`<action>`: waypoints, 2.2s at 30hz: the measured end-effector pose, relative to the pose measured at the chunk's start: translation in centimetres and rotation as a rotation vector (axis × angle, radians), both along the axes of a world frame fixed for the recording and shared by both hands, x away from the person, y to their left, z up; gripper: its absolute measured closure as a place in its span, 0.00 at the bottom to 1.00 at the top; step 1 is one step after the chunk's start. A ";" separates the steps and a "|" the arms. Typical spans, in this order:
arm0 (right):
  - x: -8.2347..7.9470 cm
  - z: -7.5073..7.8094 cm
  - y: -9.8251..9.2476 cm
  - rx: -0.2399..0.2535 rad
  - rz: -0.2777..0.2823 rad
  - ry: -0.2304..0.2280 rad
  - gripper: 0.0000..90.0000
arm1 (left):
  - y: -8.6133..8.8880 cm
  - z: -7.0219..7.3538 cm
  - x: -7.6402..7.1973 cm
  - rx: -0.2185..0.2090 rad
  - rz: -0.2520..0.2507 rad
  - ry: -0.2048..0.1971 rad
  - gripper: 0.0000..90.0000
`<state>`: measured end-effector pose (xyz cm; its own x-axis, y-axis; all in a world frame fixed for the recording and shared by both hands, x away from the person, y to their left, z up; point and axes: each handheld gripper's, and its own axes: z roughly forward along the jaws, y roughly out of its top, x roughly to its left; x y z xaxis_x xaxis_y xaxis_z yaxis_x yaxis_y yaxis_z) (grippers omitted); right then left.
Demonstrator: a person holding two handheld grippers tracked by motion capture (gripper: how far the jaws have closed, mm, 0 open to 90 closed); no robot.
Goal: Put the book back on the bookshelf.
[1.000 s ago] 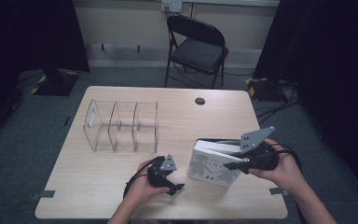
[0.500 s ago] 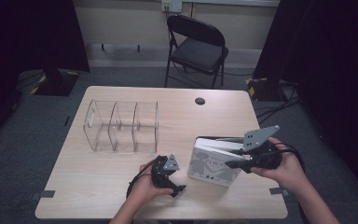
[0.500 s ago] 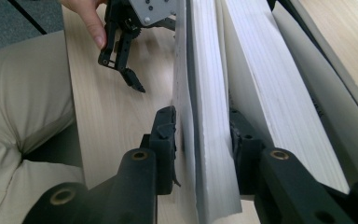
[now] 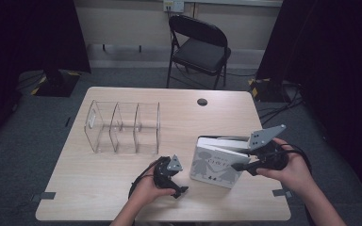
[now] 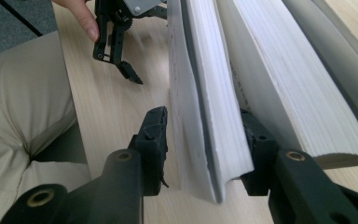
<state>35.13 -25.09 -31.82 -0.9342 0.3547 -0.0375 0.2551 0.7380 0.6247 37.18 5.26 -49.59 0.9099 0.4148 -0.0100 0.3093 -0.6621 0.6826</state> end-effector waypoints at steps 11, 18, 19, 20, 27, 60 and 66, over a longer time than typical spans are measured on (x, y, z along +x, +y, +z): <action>-0.1 -0.2 -0.4 -0.003 0.005 -0.002 0.63 | -0.4 3.3 1.0 0.072 -0.045 0.054 0.22; -0.1 -0.1 -1.0 -0.016 -0.002 -0.009 0.61 | -0.9 5.5 1.5 0.124 -0.083 0.048 0.23; -0.1 0.0 -1.0 -0.015 -0.003 -0.010 0.61 | -1.0 5.8 1.5 0.126 -0.084 0.042 0.23; -0.2 0.0 -1.1 -0.013 -0.006 -0.012 0.61 | -1.1 6.1 1.6 0.124 -0.085 0.048 0.23; -0.2 -0.1 -1.1 -0.018 -0.002 -0.010 0.61 | -1.4 8.2 1.8 0.161 -0.102 0.076 0.27; -0.4 -0.7 -1.6 -0.022 -0.003 -0.003 0.56 | -4.6 16.3 3.2 0.241 -0.171 0.083 0.23; -0.5 -0.8 -1.6 -0.024 -0.002 0.001 0.56 | -5.1 16.7 3.9 0.248 -0.177 0.073 0.22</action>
<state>34.67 -26.67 -32.64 -0.9335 0.3557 -0.0448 0.2576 0.7524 0.6062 41.09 0.17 -32.91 0.9688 0.2479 0.0036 0.2167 -0.8537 0.4735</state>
